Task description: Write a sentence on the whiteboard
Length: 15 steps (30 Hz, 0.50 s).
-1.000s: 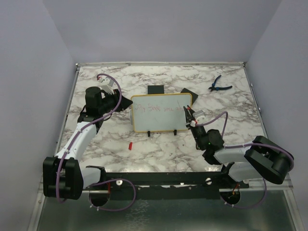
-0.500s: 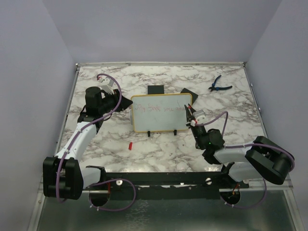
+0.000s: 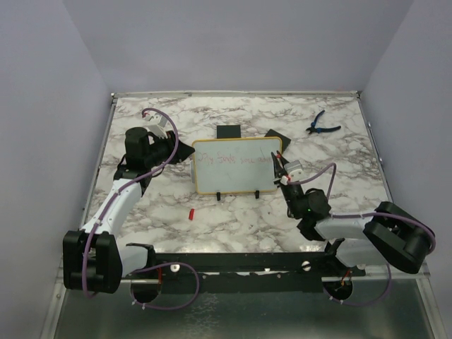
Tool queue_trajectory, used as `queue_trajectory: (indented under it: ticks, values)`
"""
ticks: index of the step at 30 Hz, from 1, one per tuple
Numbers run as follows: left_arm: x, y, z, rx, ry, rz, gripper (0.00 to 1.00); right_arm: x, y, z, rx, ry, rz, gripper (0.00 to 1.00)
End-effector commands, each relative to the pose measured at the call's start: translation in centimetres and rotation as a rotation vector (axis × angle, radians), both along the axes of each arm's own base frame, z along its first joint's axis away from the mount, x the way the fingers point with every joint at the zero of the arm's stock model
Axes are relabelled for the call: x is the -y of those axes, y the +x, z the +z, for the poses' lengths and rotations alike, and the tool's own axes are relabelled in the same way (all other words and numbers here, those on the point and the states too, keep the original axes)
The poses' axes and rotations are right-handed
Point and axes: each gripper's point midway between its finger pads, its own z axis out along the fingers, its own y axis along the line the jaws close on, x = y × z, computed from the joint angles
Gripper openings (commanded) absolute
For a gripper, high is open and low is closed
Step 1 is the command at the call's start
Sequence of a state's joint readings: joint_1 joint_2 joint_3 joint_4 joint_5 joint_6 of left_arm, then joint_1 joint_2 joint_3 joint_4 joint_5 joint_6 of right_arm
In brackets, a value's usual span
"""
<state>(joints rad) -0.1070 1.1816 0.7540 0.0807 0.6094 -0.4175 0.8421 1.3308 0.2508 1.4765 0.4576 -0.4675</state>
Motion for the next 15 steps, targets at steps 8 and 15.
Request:
queue_trajectory:
  ticks: [8,15]
  values:
    - [0.2,-0.4,0.4,0.033,0.007,-0.014,0.22,0.7,-2.2,1.3,-0.013,0.061,0.088,0.01]
    - [0.2,-0.5,0.5,0.034,0.007,-0.015,0.22,1.6,-2.0,-0.3,-0.073,0.07,0.048,0.01]
